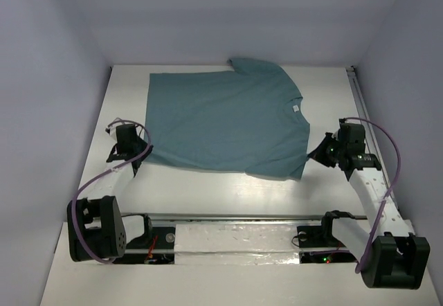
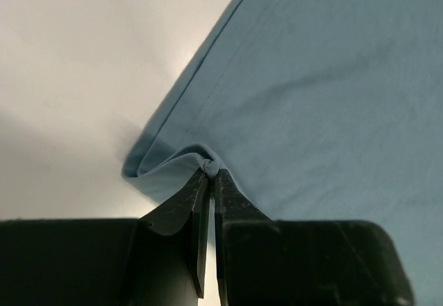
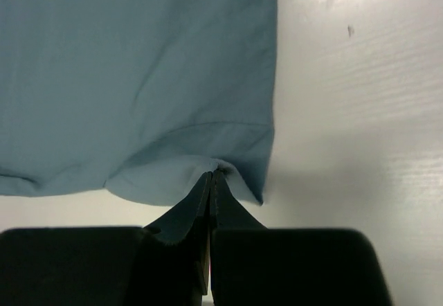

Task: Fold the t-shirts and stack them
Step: Flatten out the tshirt, then fold the flattened tshirt in 1/3 of the way

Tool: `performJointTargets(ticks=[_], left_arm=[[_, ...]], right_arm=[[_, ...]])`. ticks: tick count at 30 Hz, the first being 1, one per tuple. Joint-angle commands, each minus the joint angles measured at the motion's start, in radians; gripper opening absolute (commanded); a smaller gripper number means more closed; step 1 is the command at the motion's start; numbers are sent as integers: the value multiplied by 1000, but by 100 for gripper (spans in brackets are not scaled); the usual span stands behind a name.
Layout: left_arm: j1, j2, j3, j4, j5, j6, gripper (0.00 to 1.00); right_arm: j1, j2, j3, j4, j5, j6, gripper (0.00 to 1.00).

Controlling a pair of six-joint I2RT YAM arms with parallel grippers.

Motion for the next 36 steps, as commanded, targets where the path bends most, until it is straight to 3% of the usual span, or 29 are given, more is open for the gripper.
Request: performJointTargets(ticks=[1,7,10,20,36], left_arm=[[6,-33,-39,12,37,-61,0],[6,-135,-29,-94,8,-52,0],[6,-142,-7,-91,-8,-46,0],[6,52,242,-86,-45,-41,0],[6,452,510,-62,-45,-31,0]], right_arm=[[-4,-38,46,-133,-40,48,0],[-4,-98,85,-285,-83,49,0],[-4,-80,86,-209,-60,52,0],[-4,334,429,4,47,12,0],[-4,942,1023,35,38,-54,0]])
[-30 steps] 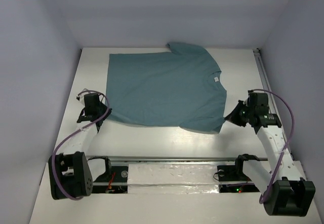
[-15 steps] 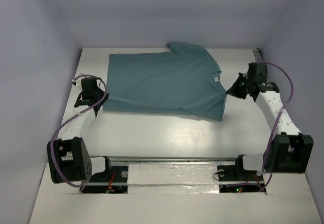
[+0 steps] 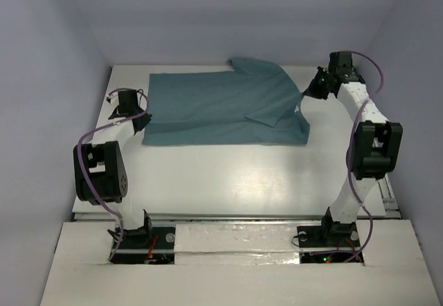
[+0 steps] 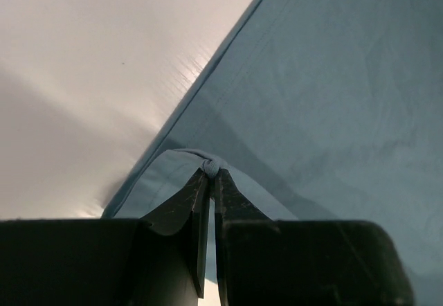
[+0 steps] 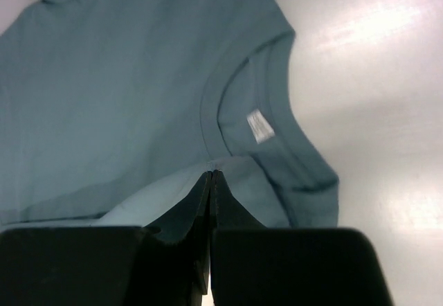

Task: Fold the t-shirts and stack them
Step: Fold the flattened tshirt in 1/3 of the way

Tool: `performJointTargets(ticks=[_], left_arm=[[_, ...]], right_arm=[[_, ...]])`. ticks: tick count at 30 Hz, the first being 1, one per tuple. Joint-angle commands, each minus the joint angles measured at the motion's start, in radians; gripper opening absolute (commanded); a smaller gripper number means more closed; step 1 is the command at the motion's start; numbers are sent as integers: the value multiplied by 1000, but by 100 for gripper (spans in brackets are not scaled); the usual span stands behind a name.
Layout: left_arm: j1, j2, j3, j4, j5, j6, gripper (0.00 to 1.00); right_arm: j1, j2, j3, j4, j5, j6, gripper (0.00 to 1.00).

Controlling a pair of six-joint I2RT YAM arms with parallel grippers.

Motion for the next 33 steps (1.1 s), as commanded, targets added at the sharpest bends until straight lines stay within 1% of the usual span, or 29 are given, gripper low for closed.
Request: performJointTargets(ticks=[1,5,6,7,8,9,10,11,12,13,14,15,16,17,18,19,20,21,22,23,24,25,26,27,28,30,31,32,33], left_arm=[[6,37,71,15,-22,14,0],[6,91,126,5,-33,14,0],[6,111,135,0,-33,14,0],[6,120,145,-5,-40,14,0],[6,129,161,-12,-45,12,14],[6,144,169,-14,-42,20,23],[6,151,180,-18,-45,23,31],[6,154,206,-40,-57,26,37],[6,152,212,-40,-68,29,41],[6,148,217,-38,-76,38,52],[17,145,223,-41,-80,38,60],[17,137,241,-72,-88,35,68],[17,131,247,-84,-91,37,73],[17,119,244,-89,-88,43,73],[17,80,234,-94,-91,46,73],[17,57,215,-95,-91,47,73],[17,28,193,-95,-84,40,67],[17,-33,125,-91,-73,37,65],[17,-67,85,-86,-48,30,62],[17,-105,35,-77,-31,23,52],[17,-142,-64,-56,-10,6,43],[26,-203,-108,-51,25,-3,38],[26,-228,-152,-45,36,-12,36],[26,-263,-221,-32,48,-25,36],[26,-270,-245,-28,76,-26,37],[39,-261,-279,-22,78,-22,42],[49,-248,-283,-16,78,-20,44],[61,-235,-283,-8,109,-23,49],[62,-203,-280,4,119,-28,49]], right_arm=[[-4,74,144,39,-11,-34,0],[5,189,308,-4,-3,-53,0],[5,246,346,-24,-1,-54,0],[14,272,414,-56,0,-57,0],[14,295,436,-64,3,-65,5],[24,323,454,-64,5,-65,21],[24,329,471,-58,0,-62,32],[24,331,474,-47,-17,-48,40],[24,329,476,-35,-23,-44,42],[24,318,479,-21,-27,-40,43],[24,308,483,-21,-28,-40,52],[24,294,479,-22,-21,-46,70],[24,275,464,-25,-21,-53,76],[24,215,436,-22,-17,-57,77],[24,170,331,-12,7,-51,71],[24,118,249,45,11,-42,54],[24,58,156,82,15,-27,29],[24,-70,-41,122,29,13,1],[24,-134,-148,215,14,36,0],[24,-193,-249,258,-17,55,0],[24,-284,-333,284,-46,94,0],[24,-321,-466,309,-54,113,0],[24,-355,-525,320,-61,143,0],[24,-416,-576,326,-72,157,0],[24,-445,-656,334,-69,168,0],[24,-496,-718,329,-36,187,0],[24,-530,-739,314,-9,190,2],[24,-541,-777,312,11,194,8],[24,-545,-791,314,28,197,15]])
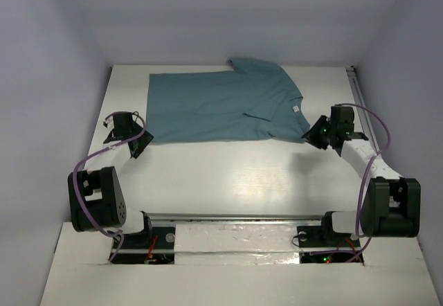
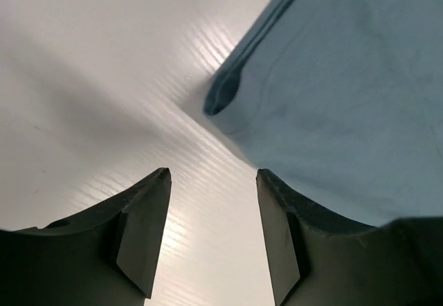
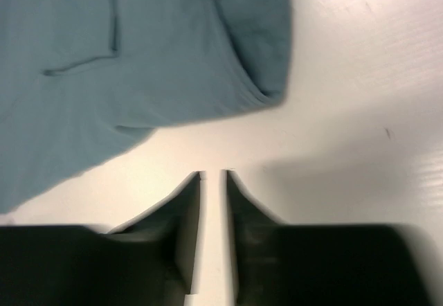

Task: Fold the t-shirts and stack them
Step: Fold the flattened tshirt in 1/3 of the way

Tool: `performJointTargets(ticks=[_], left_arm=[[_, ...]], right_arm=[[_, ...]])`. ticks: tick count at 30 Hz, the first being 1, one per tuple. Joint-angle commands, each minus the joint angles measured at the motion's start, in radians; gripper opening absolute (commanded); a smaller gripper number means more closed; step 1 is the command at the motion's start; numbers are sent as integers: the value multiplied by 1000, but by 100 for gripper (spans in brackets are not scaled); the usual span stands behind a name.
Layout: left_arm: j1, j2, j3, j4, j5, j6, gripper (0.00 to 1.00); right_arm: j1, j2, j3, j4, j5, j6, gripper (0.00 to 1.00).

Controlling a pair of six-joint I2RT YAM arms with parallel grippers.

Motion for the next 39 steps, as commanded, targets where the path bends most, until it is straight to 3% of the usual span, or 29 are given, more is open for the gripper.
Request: performJointTargets(ticks=[1,3,4,10,18,26,34,39], left_arm=[[28,49,-4,57,67,-25,49],[28,85,2,92,65,-34,50],[39,96,4,92,58,-39,50],[39,191,40,153,57,-45,47],[48,228,53,169,31,-46,25],[48,248,76,166,-3,-49,0],[48,253,125,132,-46,-3,0],[48,236,105,101,-74,21,0]], right_arm=[[4,-33,-54,67,67,49,33],[-5,-15,-82,87,62,66,49],[-5,-2,-85,98,59,72,50],[-15,103,-83,168,73,80,50],[-34,261,-34,239,102,114,45],[-44,312,7,254,188,115,26],[-44,308,58,247,259,62,0],[-44,252,32,182,285,63,0]])
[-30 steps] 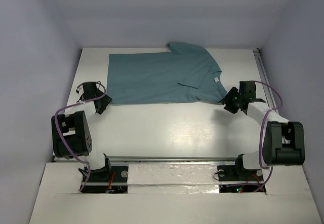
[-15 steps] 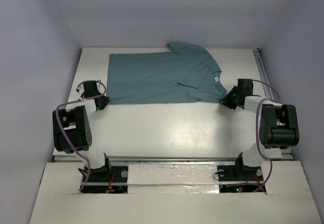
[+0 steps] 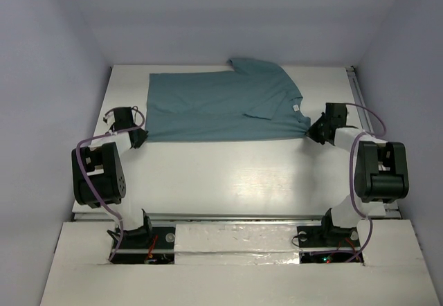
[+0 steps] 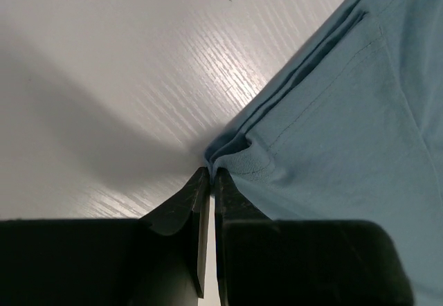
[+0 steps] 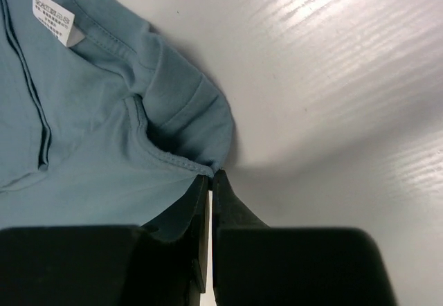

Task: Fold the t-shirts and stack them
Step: Fold the flattened tshirt in 1/3 of the way

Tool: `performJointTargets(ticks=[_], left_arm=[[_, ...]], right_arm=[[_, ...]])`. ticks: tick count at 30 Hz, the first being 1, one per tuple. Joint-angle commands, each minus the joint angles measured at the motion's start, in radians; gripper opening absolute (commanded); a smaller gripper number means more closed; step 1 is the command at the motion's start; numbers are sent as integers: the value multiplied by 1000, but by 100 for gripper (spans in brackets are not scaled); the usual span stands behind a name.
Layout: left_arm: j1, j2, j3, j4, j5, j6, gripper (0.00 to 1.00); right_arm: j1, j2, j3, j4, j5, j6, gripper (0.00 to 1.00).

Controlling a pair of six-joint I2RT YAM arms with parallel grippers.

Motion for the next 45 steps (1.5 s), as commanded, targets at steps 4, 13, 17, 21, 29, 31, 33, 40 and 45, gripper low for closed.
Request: performJointTargets(ticks=[4,13,17,21,29,31,33,40,45], left_arm=[[8,-103,-54,-69,-72,52,0],[8,-334,-208,-209,-14,-5,0],[8,-449,-268,-296,0,-25,0],[-9,-577,-291,-344,17,-65,73],[16,-632,-91,-422,-23,18,99],[-42,-614,-71,-352,11,46,99],[-112,-601,-68,-269,18,49,66],[-488,-415,-48,-149,-89,4,0],[-521,-359,-105,-86,-86,-13,0]], right_arm=[[-18,-166,-92,-118,135,-29,0],[-150,-432,-210,-426,-22,95,0],[-188,-553,-253,-544,-63,131,4],[-199,-695,-256,-624,34,97,44],[-173,-648,-54,-578,-110,-64,69],[-129,-605,-63,-454,-225,-37,2],[-11,-514,-60,-387,-222,-9,0],[223,-256,14,-214,-159,28,8],[236,-183,-8,-184,-141,28,46]])
